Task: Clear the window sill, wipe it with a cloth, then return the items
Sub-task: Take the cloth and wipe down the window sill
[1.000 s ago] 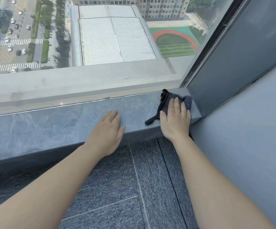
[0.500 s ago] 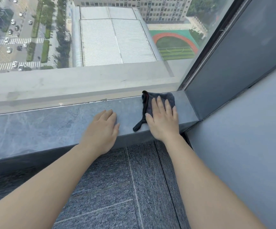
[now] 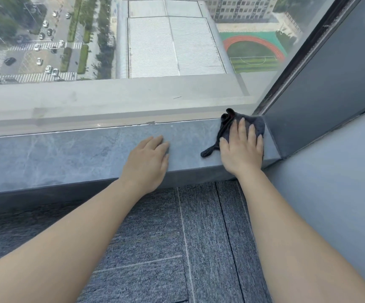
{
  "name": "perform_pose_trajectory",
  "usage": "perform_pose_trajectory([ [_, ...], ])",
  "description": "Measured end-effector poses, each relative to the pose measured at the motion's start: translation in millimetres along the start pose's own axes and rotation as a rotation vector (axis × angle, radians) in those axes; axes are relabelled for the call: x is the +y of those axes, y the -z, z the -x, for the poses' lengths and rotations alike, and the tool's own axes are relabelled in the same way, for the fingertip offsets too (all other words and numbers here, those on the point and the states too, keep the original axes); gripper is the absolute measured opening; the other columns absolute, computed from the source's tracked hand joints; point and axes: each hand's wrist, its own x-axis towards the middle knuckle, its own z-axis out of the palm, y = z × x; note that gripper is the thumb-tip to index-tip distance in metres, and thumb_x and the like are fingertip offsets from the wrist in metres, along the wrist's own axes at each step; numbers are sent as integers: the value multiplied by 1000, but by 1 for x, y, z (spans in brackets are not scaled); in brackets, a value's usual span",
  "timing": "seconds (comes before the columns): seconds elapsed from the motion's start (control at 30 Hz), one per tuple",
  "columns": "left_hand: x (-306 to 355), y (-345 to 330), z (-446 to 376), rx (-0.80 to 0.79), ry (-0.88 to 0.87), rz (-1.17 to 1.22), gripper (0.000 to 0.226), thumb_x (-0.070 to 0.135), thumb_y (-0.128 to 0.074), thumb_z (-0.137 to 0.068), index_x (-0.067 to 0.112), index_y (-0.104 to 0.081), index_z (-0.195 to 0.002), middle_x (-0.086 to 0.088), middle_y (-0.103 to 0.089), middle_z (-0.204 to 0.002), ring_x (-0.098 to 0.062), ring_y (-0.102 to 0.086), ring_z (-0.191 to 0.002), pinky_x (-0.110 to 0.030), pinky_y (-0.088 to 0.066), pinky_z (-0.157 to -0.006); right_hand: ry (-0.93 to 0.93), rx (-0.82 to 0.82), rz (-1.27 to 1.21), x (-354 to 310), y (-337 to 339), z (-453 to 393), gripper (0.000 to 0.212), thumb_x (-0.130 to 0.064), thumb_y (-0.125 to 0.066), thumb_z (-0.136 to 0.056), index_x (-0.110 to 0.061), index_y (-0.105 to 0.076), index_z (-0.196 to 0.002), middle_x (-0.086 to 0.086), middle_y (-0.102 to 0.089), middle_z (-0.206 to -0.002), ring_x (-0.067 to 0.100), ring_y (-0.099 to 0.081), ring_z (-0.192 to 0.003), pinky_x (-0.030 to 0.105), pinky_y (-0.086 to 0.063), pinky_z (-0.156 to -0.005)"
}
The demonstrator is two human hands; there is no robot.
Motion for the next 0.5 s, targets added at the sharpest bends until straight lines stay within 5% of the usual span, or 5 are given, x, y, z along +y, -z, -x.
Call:
perform_pose_trajectory([
  [0.2, -26, 8, 27, 84, 93, 234, 38, 16, -32, -96, 5, -46, -130, -13, -47, -140, -29, -36, -130, -33, -25, -107, 185, -57, -8, -76, -19, 34, 60, -38, -19, -97, -17, 1, -149, 1, 8, -160, 22, 9, -147, 41, 8, -119],
  [0.37, -44, 24, 34, 116, 411, 810, 40, 12, -32, -94, 8, -43, -133, -10, -47, -141, -25, -41, -131, -38, -31, -113, 375, -151, -1, -133, -28, 66, 60, -38, -19, -97, -18, 5, -149, 0, 12, -160, 21, 12, -147, 40, 9, -119],
  [0.43, -53, 29, 36, 117, 532, 1132, 34, 11, -35, -93, 9, -50, -123, -9, -55, -126, -24, -51, -115, -37, -42, -101, 450, -197, -19, -151, -31, 78, 59, -36, -22, -97, -19, 2, -149, -1, 10, -160, 21, 11, -147, 39, 9, -118],
  [0.5, -60, 34, 38, 152, 629, 1347, 21, 8, -36, -92, 10, -57, -93, -8, -58, -92, -20, -55, -82, -28, -47, -70, 491, -273, -126, -161, -25, 83, 55, -30, -28, -97, -20, -12, -149, -1, 1, -160, 19, 4, -148, 36, 6, -118],
])
